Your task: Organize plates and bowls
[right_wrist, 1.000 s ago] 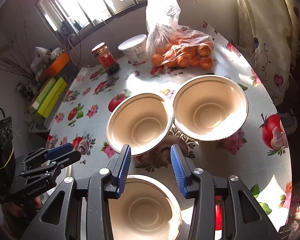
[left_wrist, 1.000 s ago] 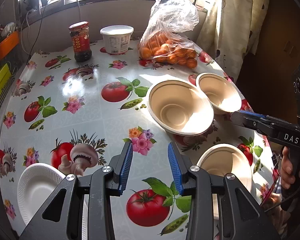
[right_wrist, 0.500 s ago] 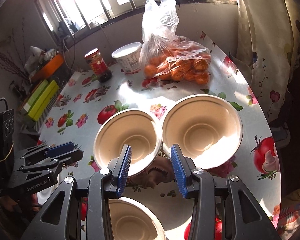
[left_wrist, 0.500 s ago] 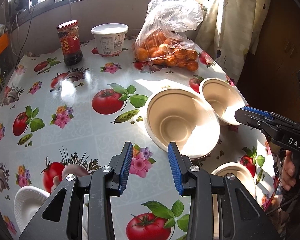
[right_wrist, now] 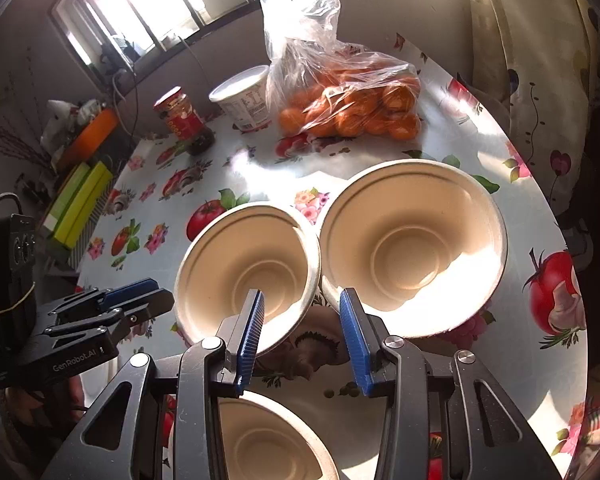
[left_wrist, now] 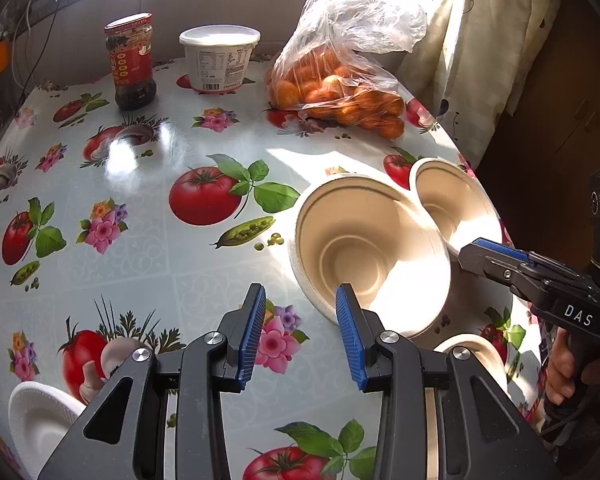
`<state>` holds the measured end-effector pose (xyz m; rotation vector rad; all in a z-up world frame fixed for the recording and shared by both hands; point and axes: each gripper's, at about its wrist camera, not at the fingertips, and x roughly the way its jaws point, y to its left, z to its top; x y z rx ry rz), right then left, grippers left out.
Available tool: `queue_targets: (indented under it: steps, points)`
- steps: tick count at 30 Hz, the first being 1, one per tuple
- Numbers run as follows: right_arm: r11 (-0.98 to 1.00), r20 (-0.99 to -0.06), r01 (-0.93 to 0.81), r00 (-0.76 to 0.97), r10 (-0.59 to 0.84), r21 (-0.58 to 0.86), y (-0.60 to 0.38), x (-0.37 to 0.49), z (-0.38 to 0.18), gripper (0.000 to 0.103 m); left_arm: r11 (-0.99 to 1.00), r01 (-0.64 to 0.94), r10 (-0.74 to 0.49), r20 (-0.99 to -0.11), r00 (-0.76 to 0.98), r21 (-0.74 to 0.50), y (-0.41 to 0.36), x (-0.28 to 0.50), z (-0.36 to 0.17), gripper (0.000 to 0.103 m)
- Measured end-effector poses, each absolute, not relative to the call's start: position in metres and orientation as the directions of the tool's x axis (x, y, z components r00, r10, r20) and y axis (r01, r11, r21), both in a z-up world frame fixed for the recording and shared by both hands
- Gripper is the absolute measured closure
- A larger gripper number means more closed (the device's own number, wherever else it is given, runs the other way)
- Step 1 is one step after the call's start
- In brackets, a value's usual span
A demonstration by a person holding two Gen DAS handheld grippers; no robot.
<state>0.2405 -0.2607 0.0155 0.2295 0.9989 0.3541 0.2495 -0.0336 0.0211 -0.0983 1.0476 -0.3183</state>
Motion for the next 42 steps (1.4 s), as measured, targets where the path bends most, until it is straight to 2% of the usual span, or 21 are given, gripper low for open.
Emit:
queue_targets:
  steps: [13, 17, 22, 42]
  points:
    - [0.900, -0.781, -0.174, 0.449, 0.434, 0.399, -0.257, 0.243, -0.002, 0.075, 0.940, 0.198, -0.337, -0.844, 0.417, -0.278, -0.039, 0.258, 0.006, 0.065]
    - [0.898, -0.782, -0.171, 0.444, 0.437, 0.405, -0.258, 0.243, -0.004, 0.083, 0.938, 0.197, -0.342, -0.841, 0.419, -0.284, -0.040, 0.258, 0.005, 0.075]
    - [0.895, -0.780, -0.163, 0.442, 0.443, 0.416, -0.258, 0.244, -0.006, 0.087, 0.937, 0.208, -0.346, -0.836, 0.426, -0.282, -0.042, 0.256, 0.008, 0.079]
    - [0.890, -0.771, -0.164, 0.448, 0.452, 0.426, -0.256, 0.243, -0.004, 0.088, 0.940, 0.211, -0.335, -0.829, 0.447, -0.267, -0.042, 0.251, 0.014, 0.079]
